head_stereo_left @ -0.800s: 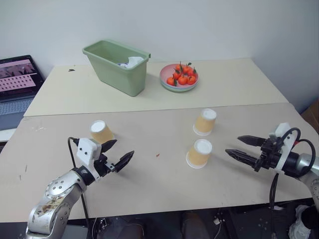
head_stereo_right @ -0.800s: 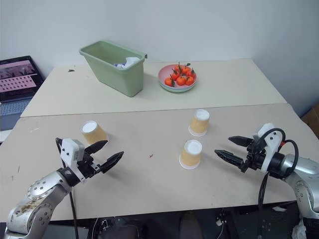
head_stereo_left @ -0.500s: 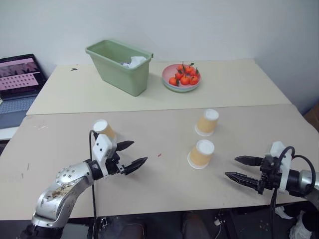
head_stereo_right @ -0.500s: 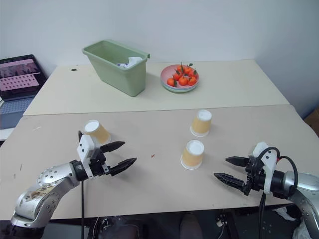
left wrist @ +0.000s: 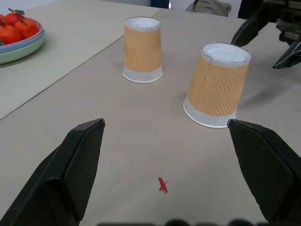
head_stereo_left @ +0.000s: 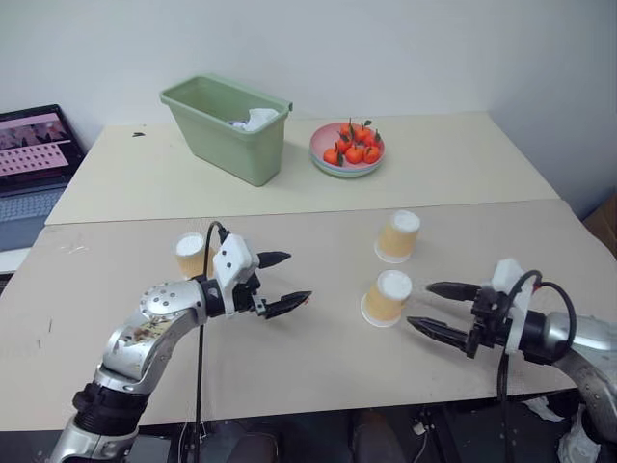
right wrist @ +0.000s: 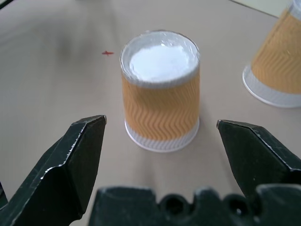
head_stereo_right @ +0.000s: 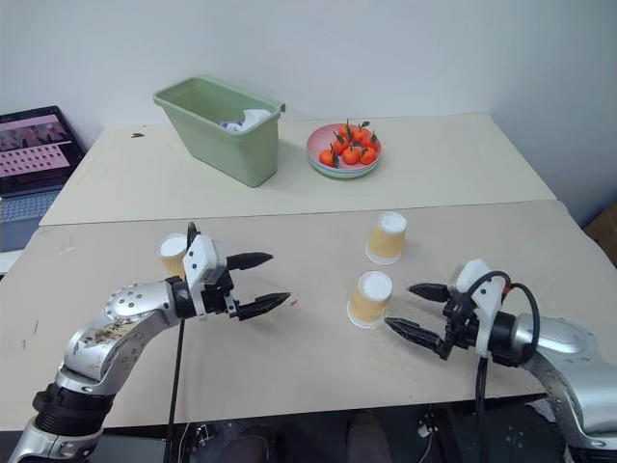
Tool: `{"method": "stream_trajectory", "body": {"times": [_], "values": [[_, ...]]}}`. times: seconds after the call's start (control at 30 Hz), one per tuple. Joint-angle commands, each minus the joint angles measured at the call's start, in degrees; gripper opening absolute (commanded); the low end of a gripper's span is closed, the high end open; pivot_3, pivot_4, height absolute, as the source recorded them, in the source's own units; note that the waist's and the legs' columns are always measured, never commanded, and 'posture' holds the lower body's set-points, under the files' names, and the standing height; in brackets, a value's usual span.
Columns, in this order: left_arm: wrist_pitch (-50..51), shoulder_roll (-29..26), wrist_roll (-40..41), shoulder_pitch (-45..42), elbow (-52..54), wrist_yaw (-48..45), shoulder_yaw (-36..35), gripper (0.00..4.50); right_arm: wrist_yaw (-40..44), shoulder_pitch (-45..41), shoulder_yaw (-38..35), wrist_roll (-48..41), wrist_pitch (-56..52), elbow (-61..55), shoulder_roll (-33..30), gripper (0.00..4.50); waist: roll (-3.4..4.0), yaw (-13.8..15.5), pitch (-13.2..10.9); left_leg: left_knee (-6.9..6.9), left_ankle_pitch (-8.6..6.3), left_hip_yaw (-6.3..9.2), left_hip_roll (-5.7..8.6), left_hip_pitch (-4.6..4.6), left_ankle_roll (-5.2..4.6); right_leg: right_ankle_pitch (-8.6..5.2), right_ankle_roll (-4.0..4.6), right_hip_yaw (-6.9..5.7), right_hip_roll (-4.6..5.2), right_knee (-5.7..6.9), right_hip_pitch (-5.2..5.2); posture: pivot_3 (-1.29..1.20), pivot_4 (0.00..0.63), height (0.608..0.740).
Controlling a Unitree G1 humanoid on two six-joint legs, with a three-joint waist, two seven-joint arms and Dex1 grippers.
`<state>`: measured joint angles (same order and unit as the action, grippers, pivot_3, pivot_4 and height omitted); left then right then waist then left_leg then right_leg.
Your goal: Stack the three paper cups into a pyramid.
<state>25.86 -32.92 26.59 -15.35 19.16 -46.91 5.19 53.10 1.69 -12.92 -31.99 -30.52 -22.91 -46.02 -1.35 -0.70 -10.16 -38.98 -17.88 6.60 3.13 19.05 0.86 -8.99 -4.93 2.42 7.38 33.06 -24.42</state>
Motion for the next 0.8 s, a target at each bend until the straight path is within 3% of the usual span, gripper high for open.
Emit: {"method": "stream_trajectory", "body": {"times": [0.03, 0.37, 0.57, 0.8], "values": [[-1.3, 0.3, -0.5, -0.8, 0.7, 0.1, -0.8, 4.47, -1.4, -3.9, 2.6, 1.7, 1.9, 1.7, 1.8, 4.50, 0.00, -0.1, 0.0, 0.00, 0.00, 0.00, 0.00, -0.01, 0.00, 0.00, 0.00, 0.00, 0.00, 0.01, 0.00, 0.00, 0.150, 0.727], [0.2, 0.7, -0.1, 2.2, 3.7, 3.3, -3.3, 4.47, -1.0, -10.8, 7.7, 4.1, 4.0, 7.5, 6.1, 4.50, 0.00, -0.1, 0.0, 0.00, 0.00, 0.01, 0.01, -0.23, 0.00, 0.09, 0.14, 0.01, 0.00, -0.01, -0.10, 0.00, 0.150, 0.727], [1.4, 1.8, 0.8, 4.4, 5.0, 7.1, -6.1, 4.50, -0.2, -14.4, 9.8, 5.6, 5.0, 11.2, 7.6, 2.73, 0.01, -0.2, 0.0, 0.00, 0.00, 0.01, 0.01, -0.28, 0.00, 0.09, 0.14, 0.01, 0.00, 0.01, -0.10, 0.00, 0.150, 0.727], [6.6, 7.1, 8.4, 7.8, 10.4, 18.0, -15.8, 4.50, 3.6, -21.2, 14.0, 6.0, 5.8, 13.8, 9.5, 2.73, 0.01, -0.4, 0.0, 0.00, 0.00, 0.02, 0.00, -0.31, 0.00, 0.18, 0.28, 0.01, 0.00, 0.02, -0.11, 0.00, 0.150, 0.727]]}}
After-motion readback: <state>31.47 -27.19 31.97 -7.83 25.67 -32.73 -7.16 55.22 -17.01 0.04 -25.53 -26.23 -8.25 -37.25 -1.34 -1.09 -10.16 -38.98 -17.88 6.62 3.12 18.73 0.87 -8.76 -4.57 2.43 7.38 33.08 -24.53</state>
